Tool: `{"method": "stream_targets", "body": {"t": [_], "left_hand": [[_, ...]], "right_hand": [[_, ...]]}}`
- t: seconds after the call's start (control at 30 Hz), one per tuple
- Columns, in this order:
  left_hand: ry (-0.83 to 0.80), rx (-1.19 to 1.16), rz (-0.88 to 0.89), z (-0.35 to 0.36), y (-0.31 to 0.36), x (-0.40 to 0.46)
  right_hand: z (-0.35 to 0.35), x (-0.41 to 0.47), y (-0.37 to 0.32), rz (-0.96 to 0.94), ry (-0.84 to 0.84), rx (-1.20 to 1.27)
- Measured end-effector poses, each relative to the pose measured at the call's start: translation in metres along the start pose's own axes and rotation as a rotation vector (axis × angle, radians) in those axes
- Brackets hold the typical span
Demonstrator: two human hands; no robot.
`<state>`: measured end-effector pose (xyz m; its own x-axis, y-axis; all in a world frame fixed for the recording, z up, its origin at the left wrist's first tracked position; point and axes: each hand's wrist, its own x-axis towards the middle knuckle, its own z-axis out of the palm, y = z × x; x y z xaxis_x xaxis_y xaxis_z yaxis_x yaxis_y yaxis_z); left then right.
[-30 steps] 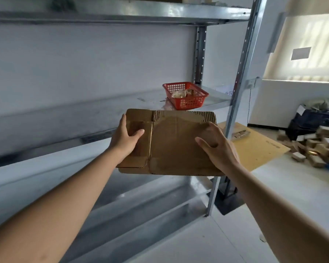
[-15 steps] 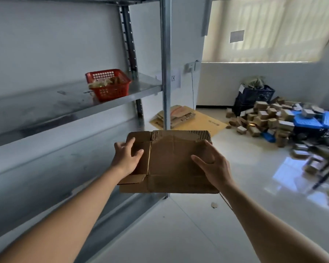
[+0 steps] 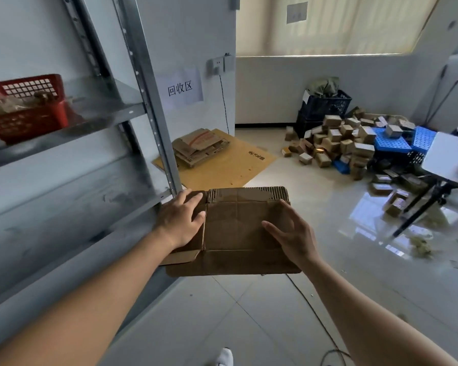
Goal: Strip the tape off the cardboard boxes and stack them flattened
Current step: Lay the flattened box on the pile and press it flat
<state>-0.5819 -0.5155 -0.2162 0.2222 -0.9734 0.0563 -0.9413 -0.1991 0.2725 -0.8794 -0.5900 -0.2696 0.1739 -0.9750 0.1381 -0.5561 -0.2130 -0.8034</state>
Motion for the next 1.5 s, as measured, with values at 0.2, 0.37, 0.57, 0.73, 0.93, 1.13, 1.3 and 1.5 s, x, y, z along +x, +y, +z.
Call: {"method": "stream_targets", "body": {"t": [0.2,0.37,0.57,0.73,0.93,1.13,1.3,1.5], "left_hand": [[-0.04,0.047,0.02,0.036,0.01,0.108],[-0.07,0.054,0.001,0.055,0.007,0.207],[-0.081,0.061,-0.049,0.06,0.005,0.307],[-0.134,0.151,-0.119,0.074,-0.004,0.378],[-0.135,0.153,-0.281,0.097,-0.008,0.463],[-0.09,0.117,-0.443,0.109,-0.008,0.526],[-0.124,0.069,-0.567,0.116,-0.037,0.565],[-0.153,-0.028,-0.618,0.136,-0.112,0.621]], "right_hand": [[0.007,0.099,0.036,0.0,-0.04,0.005],[0.02,0.196,0.057,0.029,-0.079,-0.009],[0.036,0.305,0.071,0.027,-0.135,0.0],[0.053,0.407,0.084,0.019,-0.218,0.02],[0.094,0.543,0.105,-0.036,-0.381,0.054],[0.138,0.656,0.107,-0.051,-0.568,0.066],[0.187,0.714,0.097,-0.05,-0.656,0.072],[0.264,0.762,0.076,-0.008,-0.704,0.055]]}}
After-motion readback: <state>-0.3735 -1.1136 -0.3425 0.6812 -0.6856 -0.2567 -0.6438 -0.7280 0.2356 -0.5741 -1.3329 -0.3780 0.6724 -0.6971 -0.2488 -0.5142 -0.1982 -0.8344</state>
